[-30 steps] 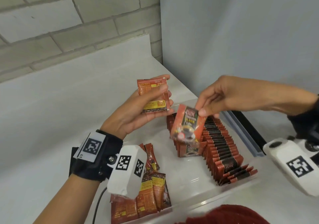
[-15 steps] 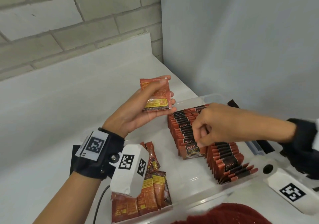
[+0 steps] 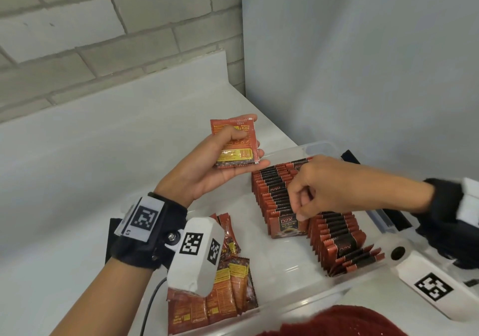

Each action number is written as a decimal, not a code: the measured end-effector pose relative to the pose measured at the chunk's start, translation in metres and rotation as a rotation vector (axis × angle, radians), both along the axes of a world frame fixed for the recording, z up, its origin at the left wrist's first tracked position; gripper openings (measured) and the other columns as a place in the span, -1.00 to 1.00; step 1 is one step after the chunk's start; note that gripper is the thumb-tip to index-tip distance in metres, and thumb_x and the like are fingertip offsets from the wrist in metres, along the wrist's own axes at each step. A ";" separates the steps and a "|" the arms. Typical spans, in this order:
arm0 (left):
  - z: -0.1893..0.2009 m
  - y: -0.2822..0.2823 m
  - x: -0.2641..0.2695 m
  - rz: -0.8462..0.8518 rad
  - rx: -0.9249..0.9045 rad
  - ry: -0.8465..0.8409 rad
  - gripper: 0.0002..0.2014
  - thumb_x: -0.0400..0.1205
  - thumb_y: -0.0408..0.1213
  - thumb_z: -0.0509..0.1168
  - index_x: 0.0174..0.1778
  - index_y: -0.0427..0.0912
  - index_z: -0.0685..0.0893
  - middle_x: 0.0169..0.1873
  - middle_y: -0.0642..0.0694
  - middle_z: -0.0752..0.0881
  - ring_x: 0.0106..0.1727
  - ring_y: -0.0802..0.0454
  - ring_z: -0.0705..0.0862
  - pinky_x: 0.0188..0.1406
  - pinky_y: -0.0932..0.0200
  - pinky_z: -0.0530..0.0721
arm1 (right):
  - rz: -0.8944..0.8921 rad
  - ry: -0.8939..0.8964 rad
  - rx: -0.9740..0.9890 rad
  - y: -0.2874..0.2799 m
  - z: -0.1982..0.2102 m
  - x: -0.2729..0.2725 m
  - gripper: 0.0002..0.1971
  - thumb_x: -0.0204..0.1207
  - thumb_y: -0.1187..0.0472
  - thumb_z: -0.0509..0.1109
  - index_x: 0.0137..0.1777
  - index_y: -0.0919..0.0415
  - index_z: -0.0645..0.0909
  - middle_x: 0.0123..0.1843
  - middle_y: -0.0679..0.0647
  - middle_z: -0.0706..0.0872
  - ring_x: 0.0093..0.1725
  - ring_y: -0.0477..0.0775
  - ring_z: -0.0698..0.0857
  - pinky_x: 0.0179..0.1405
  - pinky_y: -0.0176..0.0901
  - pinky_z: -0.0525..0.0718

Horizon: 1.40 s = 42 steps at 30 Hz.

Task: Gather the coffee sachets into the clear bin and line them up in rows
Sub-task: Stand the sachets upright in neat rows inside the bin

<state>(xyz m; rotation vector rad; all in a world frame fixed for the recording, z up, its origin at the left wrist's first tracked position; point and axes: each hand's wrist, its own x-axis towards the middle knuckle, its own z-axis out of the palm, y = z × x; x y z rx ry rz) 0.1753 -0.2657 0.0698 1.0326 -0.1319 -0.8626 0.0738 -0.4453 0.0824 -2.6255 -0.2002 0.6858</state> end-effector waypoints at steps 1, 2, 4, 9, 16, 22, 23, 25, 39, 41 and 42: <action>0.000 0.000 0.000 -0.004 0.002 -0.001 -0.70 0.68 -0.39 0.17 0.28 -0.14 0.67 -0.22 -0.23 0.68 -0.21 -0.07 0.77 -0.07 -0.08 0.80 | 0.001 0.001 -0.010 0.000 0.000 0.000 -0.97 0.44 0.12 0.57 -0.19 -0.04 0.79 -0.34 -0.21 0.75 -0.31 -0.35 0.65 -0.35 -0.55 0.49; 0.000 0.000 0.000 -0.009 0.003 -0.005 -0.70 0.68 -0.39 0.17 0.28 -0.14 0.67 -0.21 -0.24 0.68 -0.21 -0.07 0.78 -0.06 -0.10 0.80 | -0.001 0.000 -0.019 -0.001 0.000 0.000 -0.98 0.44 0.12 0.57 -0.19 -0.04 0.79 -0.34 -0.20 0.75 -0.31 -0.35 0.64 -0.36 -0.55 0.48; -0.001 0.000 0.000 -0.022 0.003 -0.011 -0.70 0.68 -0.40 0.17 0.27 -0.13 0.68 -0.20 -0.24 0.68 -0.21 -0.05 0.78 -0.07 -0.11 0.80 | -0.006 0.003 -0.036 -0.001 0.000 0.000 -0.97 0.42 0.10 0.58 -0.19 -0.03 0.79 -0.33 -0.19 0.75 -0.30 -0.32 0.64 -0.34 -0.53 0.46; -0.001 0.002 0.000 -0.066 0.035 -0.071 -0.69 0.66 -0.41 0.19 0.20 -0.06 0.73 -0.21 -0.18 0.70 -0.20 -0.03 0.77 -0.13 -0.08 0.81 | -0.019 0.021 -0.042 -0.001 0.001 0.000 -0.96 0.41 0.10 0.59 -0.18 -0.03 0.79 -0.29 -0.14 0.77 -0.26 -0.27 0.68 -0.25 -0.47 0.52; -0.002 0.003 0.000 -0.079 0.078 -0.177 -0.51 0.49 -0.32 0.34 0.39 -0.11 0.60 -0.21 -0.03 0.77 -0.15 0.04 0.77 0.15 -0.07 0.71 | -0.199 -0.028 0.222 -0.007 0.022 0.006 -0.88 0.34 -0.03 0.60 -0.21 -0.05 0.77 -0.30 -0.20 0.78 -0.34 -0.33 0.67 -0.34 -0.57 0.50; -0.001 0.003 -0.004 -0.141 0.022 -0.263 -0.61 0.48 -0.40 0.33 0.23 -0.07 0.66 -0.06 -0.04 0.79 -0.01 0.01 0.77 0.03 0.09 0.74 | -0.427 -0.073 0.575 0.005 0.022 0.017 -0.62 0.25 -0.09 0.57 -0.01 0.10 0.69 -0.38 -0.05 0.71 -0.43 -0.13 0.60 -0.43 -0.35 0.55; -0.001 0.003 -0.004 -0.144 0.016 -0.260 -0.62 0.48 -0.41 0.33 0.22 -0.08 0.66 -0.06 -0.05 0.80 -0.02 0.01 0.77 0.04 0.09 0.74 | -0.431 -0.057 0.601 0.008 0.021 0.017 -0.67 0.32 -0.02 0.56 0.00 0.14 0.69 -0.43 -0.05 0.70 -0.46 -0.13 0.58 -0.45 -0.35 0.54; -0.002 0.002 -0.004 -0.140 0.017 -0.256 -0.67 0.52 -0.36 0.34 0.21 -0.07 0.67 -0.03 -0.08 0.80 -0.01 0.00 0.78 0.05 0.08 0.73 | -0.432 -0.029 0.642 0.009 0.022 0.018 -0.77 0.45 0.12 0.53 0.01 0.22 0.67 -0.50 -0.07 0.69 -0.53 -0.15 0.53 -0.48 -0.36 0.51; 0.000 0.000 -0.003 -0.191 -0.008 -0.154 -0.77 0.45 -0.21 0.44 0.00 -0.12 0.82 -0.18 -0.19 0.79 -0.22 0.01 0.78 -0.27 0.16 0.77 | -0.341 -0.541 0.647 0.005 0.027 0.017 -0.93 0.41 0.32 0.55 -0.13 0.21 0.76 -0.06 -0.08 0.84 0.00 -0.24 0.78 0.08 -0.45 0.64; -0.003 0.001 -0.001 -0.144 -0.002 -0.179 -0.73 0.48 -0.43 0.47 0.08 -0.13 0.78 -0.04 -0.17 0.81 -0.05 -0.02 0.80 -0.14 0.14 0.78 | -0.306 -0.549 0.612 0.006 0.024 0.017 -0.90 0.43 0.35 0.54 -0.08 0.21 0.76 -0.01 -0.09 0.82 0.03 -0.29 0.76 0.03 -0.48 0.64; -0.003 0.002 0.000 -0.120 -0.001 -0.188 -0.69 0.48 -0.43 0.41 0.13 -0.14 0.73 0.00 -0.17 0.80 0.00 -0.04 0.79 -0.09 0.12 0.78 | -0.303 -0.544 0.603 0.005 0.023 0.017 -0.88 0.45 0.36 0.52 -0.04 0.21 0.75 0.00 -0.08 0.81 0.04 -0.28 0.75 0.02 -0.47 0.65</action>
